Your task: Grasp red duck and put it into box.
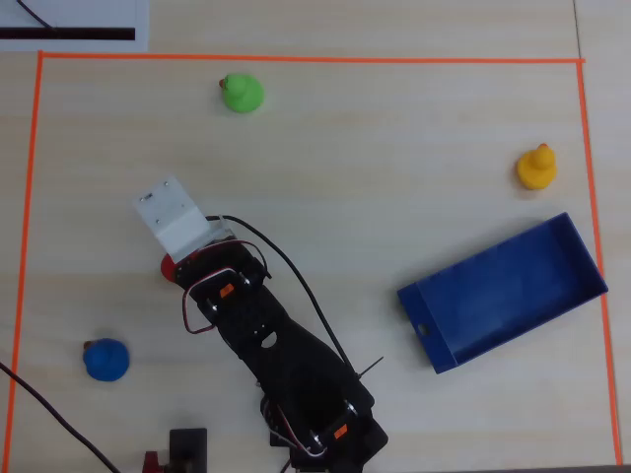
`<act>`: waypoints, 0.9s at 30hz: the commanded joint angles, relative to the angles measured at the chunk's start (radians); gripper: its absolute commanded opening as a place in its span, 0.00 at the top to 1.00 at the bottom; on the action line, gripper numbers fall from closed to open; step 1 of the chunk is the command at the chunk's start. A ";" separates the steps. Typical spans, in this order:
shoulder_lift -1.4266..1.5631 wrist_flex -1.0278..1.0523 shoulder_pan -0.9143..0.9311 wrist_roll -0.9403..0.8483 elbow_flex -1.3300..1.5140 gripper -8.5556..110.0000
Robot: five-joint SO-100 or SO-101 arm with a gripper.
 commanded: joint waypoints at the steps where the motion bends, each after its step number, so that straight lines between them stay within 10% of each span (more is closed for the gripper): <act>1: -0.009 -0.020 -0.038 0.028 -0.048 0.75; 21: -0.155 -0.126 0.034 -0.002 -0.032 0.72; 27: -0.167 -0.106 0.041 0.014 -0.023 0.90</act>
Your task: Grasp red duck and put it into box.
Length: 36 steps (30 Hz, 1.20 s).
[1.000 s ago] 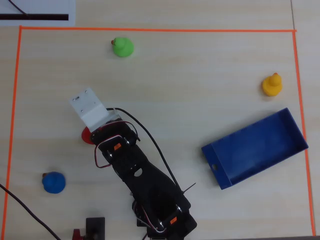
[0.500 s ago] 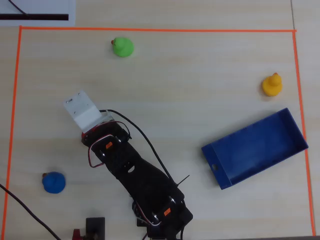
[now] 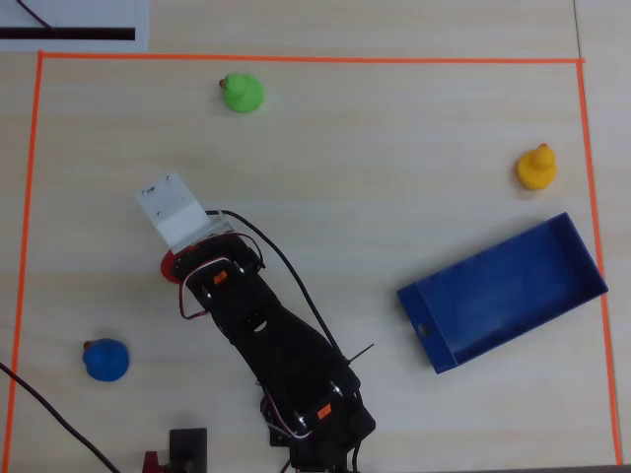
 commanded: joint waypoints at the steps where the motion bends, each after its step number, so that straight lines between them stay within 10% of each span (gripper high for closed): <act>1: -0.003 0.005 0.015 0.008 -0.005 0.93; 18: 0.037 0.160 0.216 0.011 -0.255 0.93; 36: -0.186 0.531 1.473 -0.282 -0.965 0.93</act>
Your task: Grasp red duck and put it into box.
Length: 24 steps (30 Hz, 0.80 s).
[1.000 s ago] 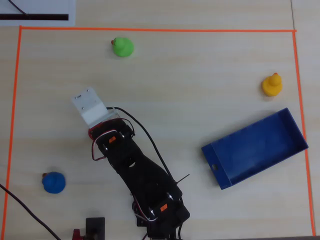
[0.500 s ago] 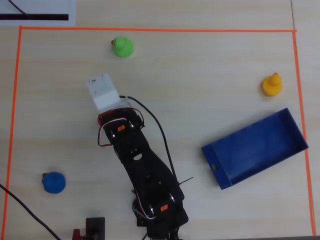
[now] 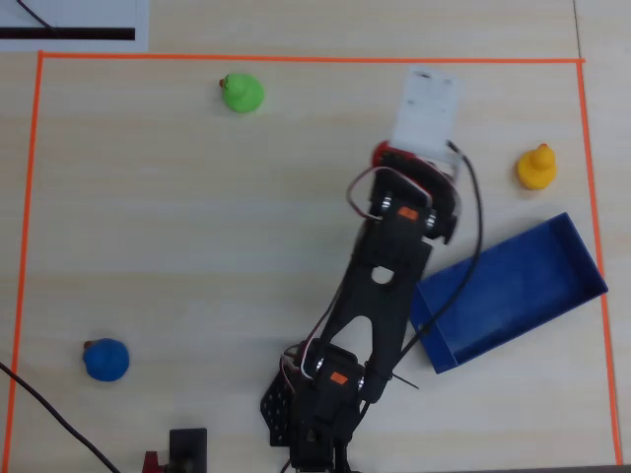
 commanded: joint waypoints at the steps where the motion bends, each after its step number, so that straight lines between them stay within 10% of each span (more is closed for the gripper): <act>1: -0.009 -0.038 0.360 -0.069 -0.058 0.93; 10: -0.003 0.028 0.680 -0.132 0.046 0.93; 24: -0.020 -0.017 0.652 -0.112 0.101 0.93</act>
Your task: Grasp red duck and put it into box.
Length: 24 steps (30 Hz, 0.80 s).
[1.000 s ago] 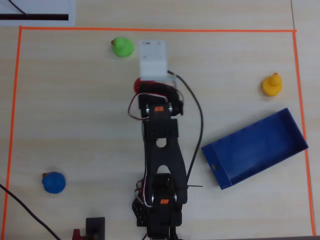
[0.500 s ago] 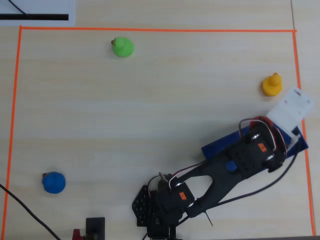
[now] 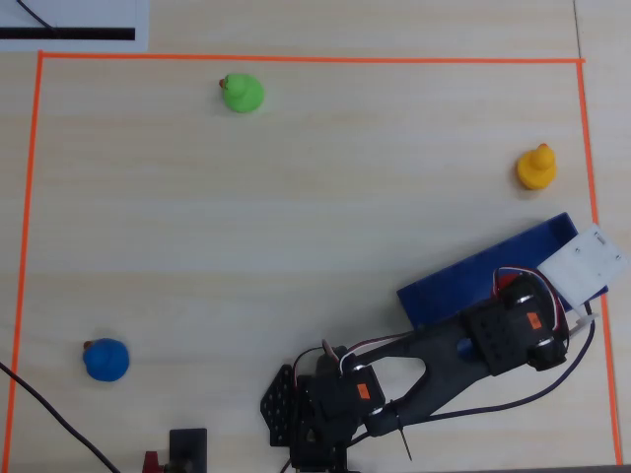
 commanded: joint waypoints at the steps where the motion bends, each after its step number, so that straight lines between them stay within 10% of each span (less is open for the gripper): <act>1: -0.002 -0.044 -0.028 0.012 0.006 0.93; 14: -0.167 -0.098 -0.067 0.006 0.032 0.92; 24: -0.170 -0.164 -0.058 -0.005 0.011 0.72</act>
